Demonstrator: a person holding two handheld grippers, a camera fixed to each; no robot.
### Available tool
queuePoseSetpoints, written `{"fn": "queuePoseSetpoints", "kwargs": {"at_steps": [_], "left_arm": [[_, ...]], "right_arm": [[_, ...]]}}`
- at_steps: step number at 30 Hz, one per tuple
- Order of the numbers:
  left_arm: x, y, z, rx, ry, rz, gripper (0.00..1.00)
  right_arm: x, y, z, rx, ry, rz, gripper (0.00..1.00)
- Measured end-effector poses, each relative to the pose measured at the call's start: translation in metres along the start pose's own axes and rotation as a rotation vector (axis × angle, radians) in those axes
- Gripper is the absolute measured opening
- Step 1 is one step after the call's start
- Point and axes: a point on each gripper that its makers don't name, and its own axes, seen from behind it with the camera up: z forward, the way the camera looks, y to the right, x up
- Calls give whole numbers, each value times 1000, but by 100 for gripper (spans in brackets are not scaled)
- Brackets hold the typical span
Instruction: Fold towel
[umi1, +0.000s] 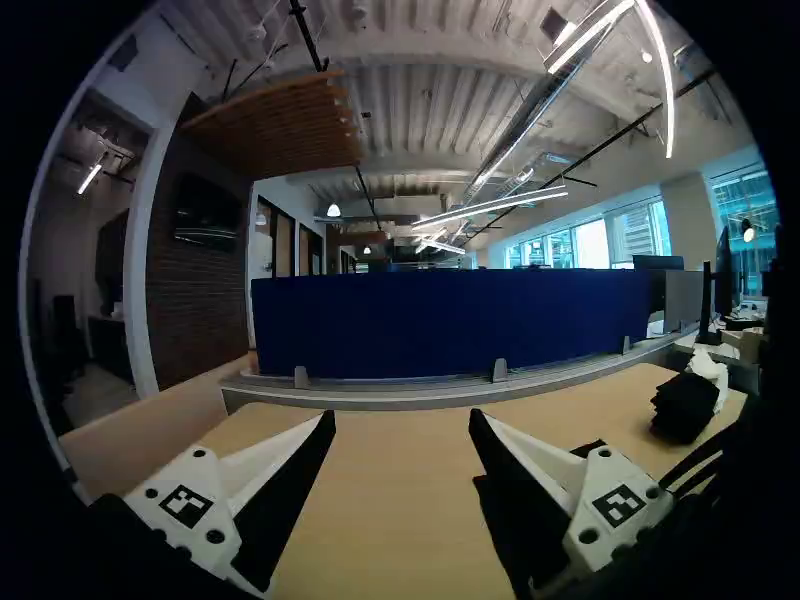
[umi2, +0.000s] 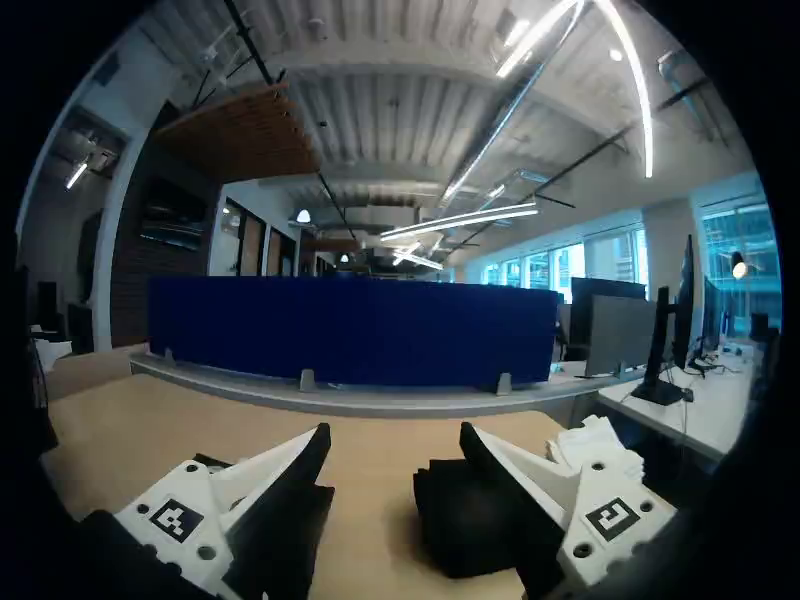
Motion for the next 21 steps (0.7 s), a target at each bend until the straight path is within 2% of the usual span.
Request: {"fn": "queuePoseSetpoints", "kwargs": {"at_steps": [5,11,16,21], "left_arm": [[10,-7,3,5,-25,-8,99],[19,-11,6,5,-47,-18,99],[19,-3,9,-21,-71,-11,99],[9,9,10,-77,-126,27,99]], "right_arm": [[29,-5,-3,10,-20,8,100],[49,-9,-3,20,-37,8,100],[52,-14,-2,41,-65,2,100],[36,-27,0,101,-150,-47,100]]}}
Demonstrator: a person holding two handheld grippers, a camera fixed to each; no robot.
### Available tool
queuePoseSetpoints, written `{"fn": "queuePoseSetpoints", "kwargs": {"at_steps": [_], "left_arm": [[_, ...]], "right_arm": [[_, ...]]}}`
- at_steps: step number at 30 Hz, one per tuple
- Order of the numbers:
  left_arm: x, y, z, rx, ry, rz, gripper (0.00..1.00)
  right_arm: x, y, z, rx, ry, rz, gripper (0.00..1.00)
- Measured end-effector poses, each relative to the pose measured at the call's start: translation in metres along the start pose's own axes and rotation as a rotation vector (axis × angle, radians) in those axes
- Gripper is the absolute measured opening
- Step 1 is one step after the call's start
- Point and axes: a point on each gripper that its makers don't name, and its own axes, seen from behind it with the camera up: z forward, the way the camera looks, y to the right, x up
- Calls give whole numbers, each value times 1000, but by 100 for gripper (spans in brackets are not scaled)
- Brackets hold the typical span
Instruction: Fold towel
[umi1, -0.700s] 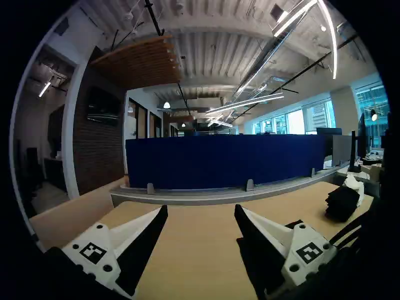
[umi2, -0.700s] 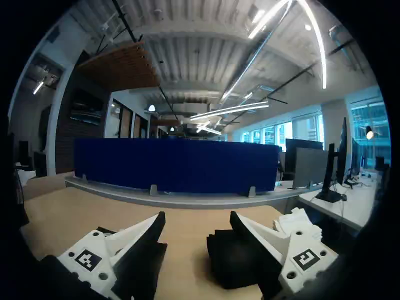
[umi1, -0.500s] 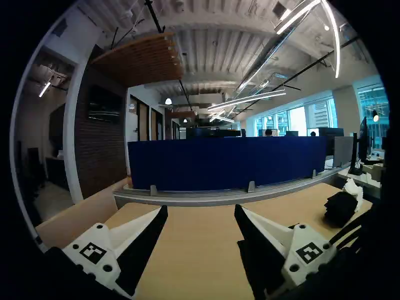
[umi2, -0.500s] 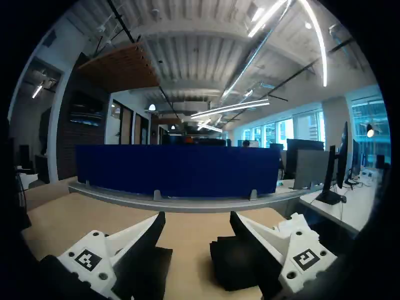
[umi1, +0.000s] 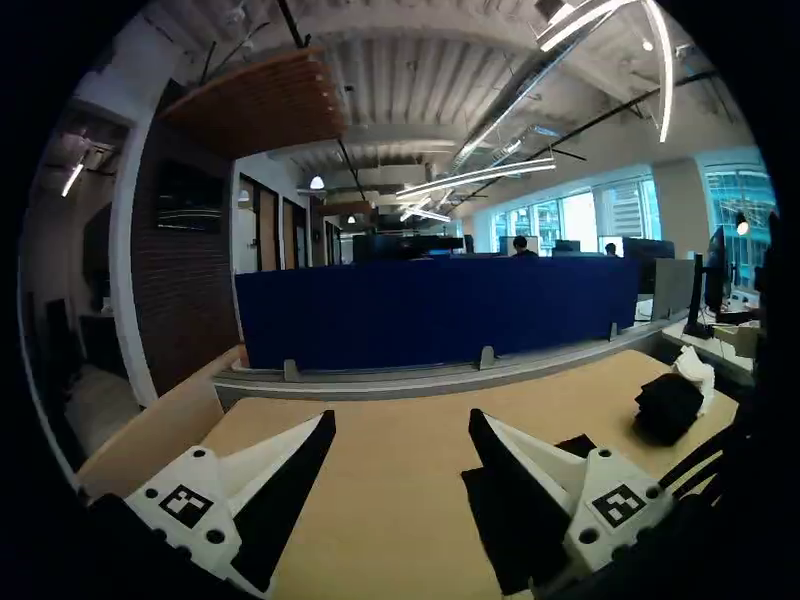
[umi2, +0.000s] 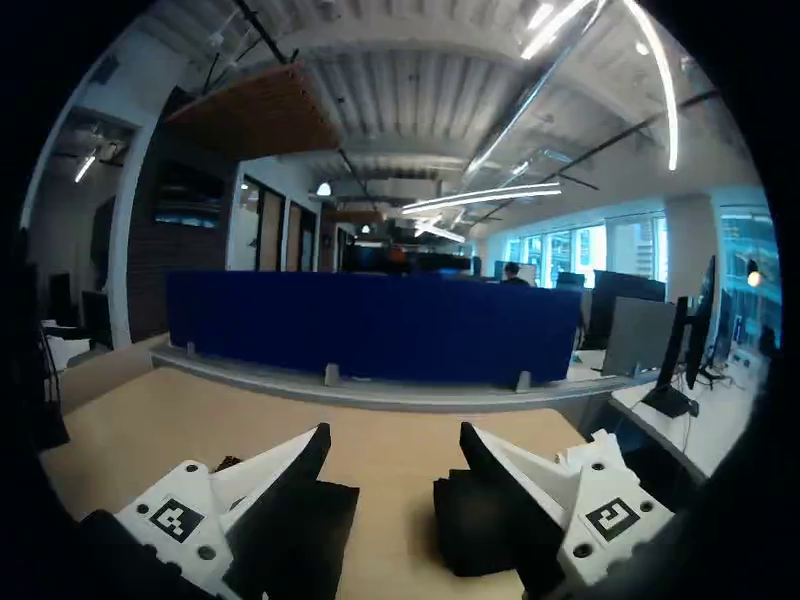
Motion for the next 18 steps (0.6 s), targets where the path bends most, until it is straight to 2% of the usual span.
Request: {"fn": "queuePoseSetpoints", "kwargs": {"at_steps": [6,11,18], "left_arm": [[-22,28,0,-116,-105,76,99],[-44,52,-4,-215,-191,117,99],[-68,75,-10,-310,-267,141,99]], "right_arm": [[-30,-25,4,128,-147,-44,100],[-59,-46,1,232,-259,-81,100],[-89,-65,-6,316,-347,-183,100]]}}
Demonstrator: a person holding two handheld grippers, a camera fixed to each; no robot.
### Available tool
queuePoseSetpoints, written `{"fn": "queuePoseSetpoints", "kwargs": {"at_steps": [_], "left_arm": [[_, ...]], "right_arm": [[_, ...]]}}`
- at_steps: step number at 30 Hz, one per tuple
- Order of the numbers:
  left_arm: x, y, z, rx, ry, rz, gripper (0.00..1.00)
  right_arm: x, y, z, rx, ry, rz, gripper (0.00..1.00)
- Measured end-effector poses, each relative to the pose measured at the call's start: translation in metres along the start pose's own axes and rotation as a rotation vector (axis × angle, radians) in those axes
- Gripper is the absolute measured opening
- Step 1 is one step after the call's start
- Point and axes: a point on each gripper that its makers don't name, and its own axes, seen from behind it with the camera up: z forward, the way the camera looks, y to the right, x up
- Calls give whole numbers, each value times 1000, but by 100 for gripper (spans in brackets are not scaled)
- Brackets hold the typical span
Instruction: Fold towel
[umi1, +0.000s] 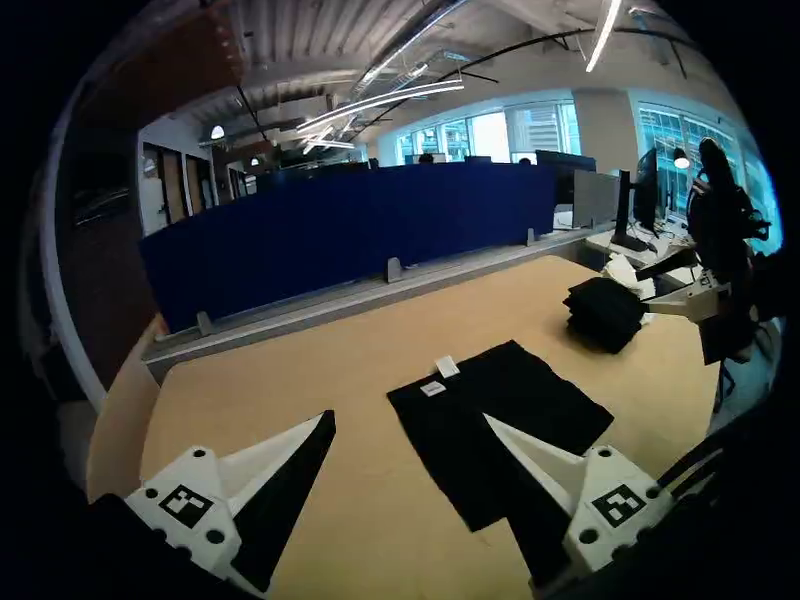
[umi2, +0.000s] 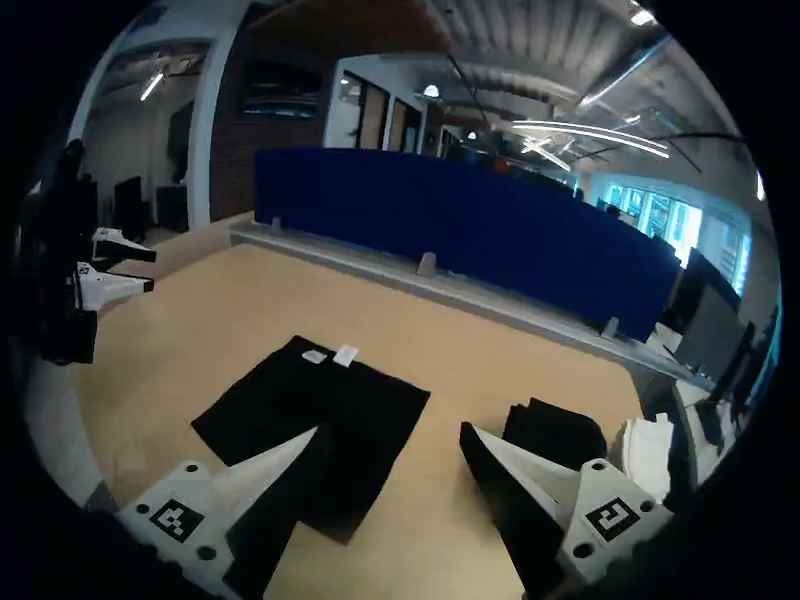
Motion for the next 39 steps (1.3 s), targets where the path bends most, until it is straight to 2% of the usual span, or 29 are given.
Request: {"fn": "queuePoseSetpoints", "kwargs": {"at_steps": [6,12,20,26,30,39], "left_arm": [[-20,20,9,-56,-50,11,99],[-55,38,22,-104,-128,17,99],[-99,51,42,-123,-218,11,99],[-132,67,54,-161,-297,-3,98],[-151,77,62,-188,-343,9,98],[-175,91,70,-228,-413,54,99]], "right_arm": [[-20,-13,7,49,-49,-11,100],[-49,-18,19,63,-103,-1,100],[-94,-28,36,89,-182,12,99],[-126,-36,42,111,-237,5,99],[-144,-41,45,123,-267,-5,99],[-169,-44,50,140,-311,0,98]]}}
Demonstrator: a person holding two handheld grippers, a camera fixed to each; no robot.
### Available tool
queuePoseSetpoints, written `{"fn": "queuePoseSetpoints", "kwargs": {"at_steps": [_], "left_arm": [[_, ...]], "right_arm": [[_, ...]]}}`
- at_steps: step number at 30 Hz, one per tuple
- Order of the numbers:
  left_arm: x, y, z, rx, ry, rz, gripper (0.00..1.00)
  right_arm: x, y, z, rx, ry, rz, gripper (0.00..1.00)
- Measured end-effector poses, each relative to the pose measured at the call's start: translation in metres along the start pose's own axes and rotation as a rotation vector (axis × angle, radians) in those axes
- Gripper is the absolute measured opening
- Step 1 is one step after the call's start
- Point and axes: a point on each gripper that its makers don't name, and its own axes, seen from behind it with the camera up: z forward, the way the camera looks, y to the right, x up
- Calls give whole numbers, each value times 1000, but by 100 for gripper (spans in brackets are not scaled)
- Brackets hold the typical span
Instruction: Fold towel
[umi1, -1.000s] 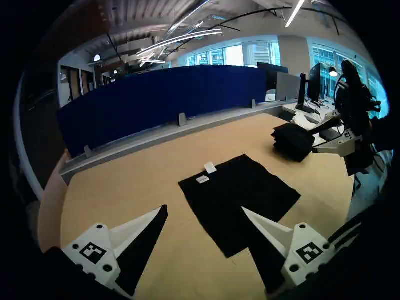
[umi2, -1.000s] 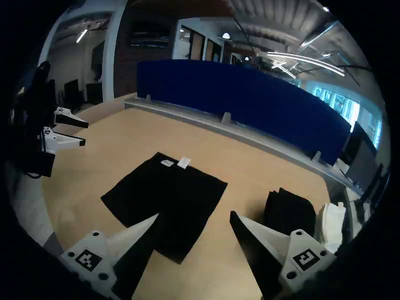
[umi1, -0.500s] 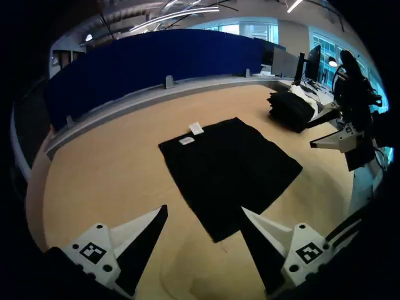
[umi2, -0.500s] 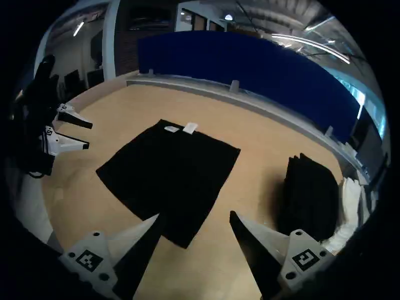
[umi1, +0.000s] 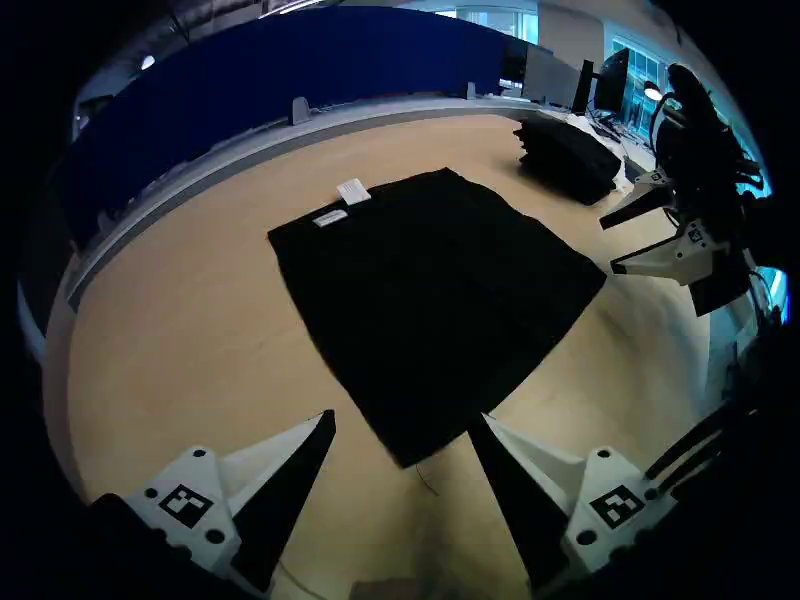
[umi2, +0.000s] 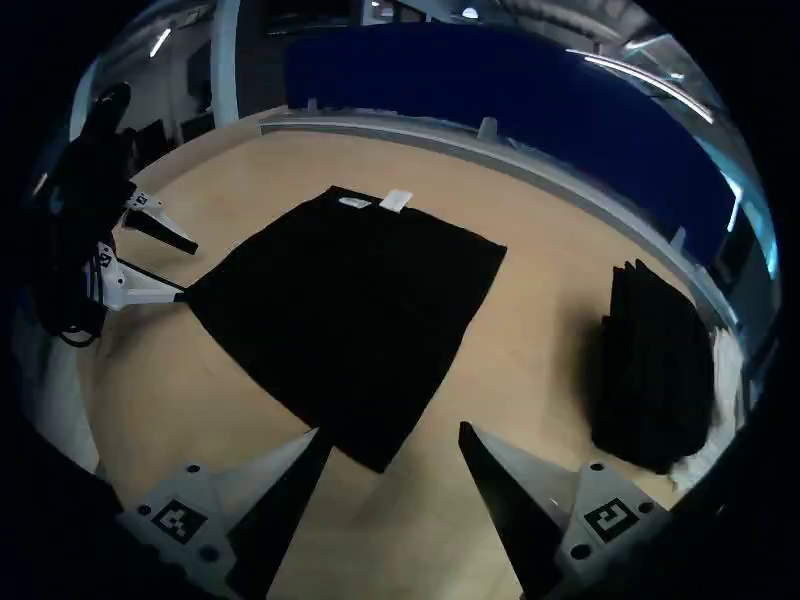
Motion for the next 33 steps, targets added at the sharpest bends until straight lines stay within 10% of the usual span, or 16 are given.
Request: {"fn": "queuePoseSetpoints", "kwargs": {"at_steps": [21,33], "left_arm": [[-27,11,7,-37,-107,36,97],[-29,12,4,-41,-133,61,73]], "right_arm": [[-28,-4,8,30,-70,-3,91],[-35,-11,13,49,-76,11,68]]}}
